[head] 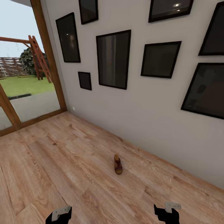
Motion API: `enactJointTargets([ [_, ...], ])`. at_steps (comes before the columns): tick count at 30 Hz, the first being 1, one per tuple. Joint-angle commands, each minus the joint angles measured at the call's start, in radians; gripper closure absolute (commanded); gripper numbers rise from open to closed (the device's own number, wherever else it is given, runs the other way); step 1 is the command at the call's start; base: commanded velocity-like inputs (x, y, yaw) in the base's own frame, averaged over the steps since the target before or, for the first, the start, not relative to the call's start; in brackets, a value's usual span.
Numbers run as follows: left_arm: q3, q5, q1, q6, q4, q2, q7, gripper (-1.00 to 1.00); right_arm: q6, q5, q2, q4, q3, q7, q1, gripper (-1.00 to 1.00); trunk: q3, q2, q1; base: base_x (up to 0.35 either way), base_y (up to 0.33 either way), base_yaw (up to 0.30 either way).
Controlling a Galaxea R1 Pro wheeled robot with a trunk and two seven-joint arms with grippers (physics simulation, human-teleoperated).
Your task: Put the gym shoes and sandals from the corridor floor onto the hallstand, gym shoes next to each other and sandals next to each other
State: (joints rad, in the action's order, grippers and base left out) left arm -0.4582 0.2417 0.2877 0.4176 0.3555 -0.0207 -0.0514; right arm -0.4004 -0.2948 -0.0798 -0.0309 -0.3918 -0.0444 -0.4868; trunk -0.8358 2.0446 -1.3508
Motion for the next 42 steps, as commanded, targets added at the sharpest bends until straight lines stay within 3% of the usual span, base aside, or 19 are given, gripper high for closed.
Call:
enactJointTargets([
  [1,-0.008,0.007,0.001,0.003,0.0,-0.001,-0.005,-1.0,-0.003,-0.01,0.0,0.002,-0.006,-0.005,-0.001,-1.0,-0.001,0.0,0.0,0.113,0.093,-0.265],
  [12,-0.008,0.007,0.0,0.003,0.0,-0.001,-0.005,-1.0,-0.003,-0.01,0.0,0.002,-0.006,-0.005,-0.001,-1.0,-0.001,0.0,0.0,0.15,0.131,-0.265],
  [42,-0.008,0.008,0.001,0.003,0.0,-0.002,-0.005,-1.0,-0.004,-0.009,0.0,-0.001,-0.007,-0.005,-0.001,-1.0,-0.001,0.0,0.0,0.005,0.004,-0.269],
])
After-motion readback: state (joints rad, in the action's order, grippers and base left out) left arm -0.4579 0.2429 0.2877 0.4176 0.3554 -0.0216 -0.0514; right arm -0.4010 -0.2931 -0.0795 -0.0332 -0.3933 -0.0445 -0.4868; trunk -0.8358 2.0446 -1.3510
